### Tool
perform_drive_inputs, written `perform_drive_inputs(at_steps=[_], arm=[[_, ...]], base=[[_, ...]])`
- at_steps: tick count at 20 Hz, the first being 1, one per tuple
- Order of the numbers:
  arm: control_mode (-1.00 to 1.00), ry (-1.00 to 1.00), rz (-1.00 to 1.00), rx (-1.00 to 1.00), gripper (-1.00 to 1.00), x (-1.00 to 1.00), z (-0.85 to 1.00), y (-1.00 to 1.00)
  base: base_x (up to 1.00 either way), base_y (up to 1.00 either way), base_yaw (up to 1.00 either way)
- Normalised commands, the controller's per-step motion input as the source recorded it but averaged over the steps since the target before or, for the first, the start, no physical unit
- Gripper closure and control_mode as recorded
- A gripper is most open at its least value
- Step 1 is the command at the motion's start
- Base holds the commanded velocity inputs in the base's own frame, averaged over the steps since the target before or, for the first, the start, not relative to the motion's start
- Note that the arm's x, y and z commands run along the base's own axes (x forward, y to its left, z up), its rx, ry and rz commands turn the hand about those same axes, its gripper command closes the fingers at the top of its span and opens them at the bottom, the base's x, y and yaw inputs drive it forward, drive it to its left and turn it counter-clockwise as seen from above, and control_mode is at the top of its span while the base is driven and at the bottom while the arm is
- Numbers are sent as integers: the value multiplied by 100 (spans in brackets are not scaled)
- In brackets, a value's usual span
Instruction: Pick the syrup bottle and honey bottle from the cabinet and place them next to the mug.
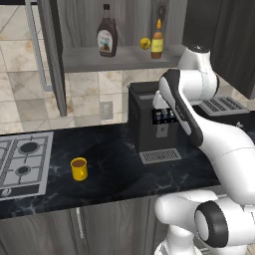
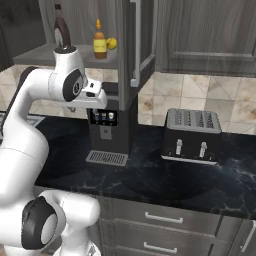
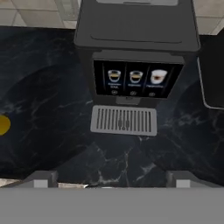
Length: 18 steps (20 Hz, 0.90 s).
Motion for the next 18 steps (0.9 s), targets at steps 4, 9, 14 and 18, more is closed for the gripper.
perform_drive_inputs(at_steps=[4, 9, 14, 18], arm=[[-100, -16, 0, 0, -100, 0, 49, 0], [-100, -18, 0, 0, -100, 0, 58, 0], [-100, -23, 0, 0, -100, 0, 58, 1], [-100, -34, 0, 0, -100, 3, 42, 11]], base=[[0, 0, 0], [0, 0, 0], [0, 0, 0], [0, 0, 0]])
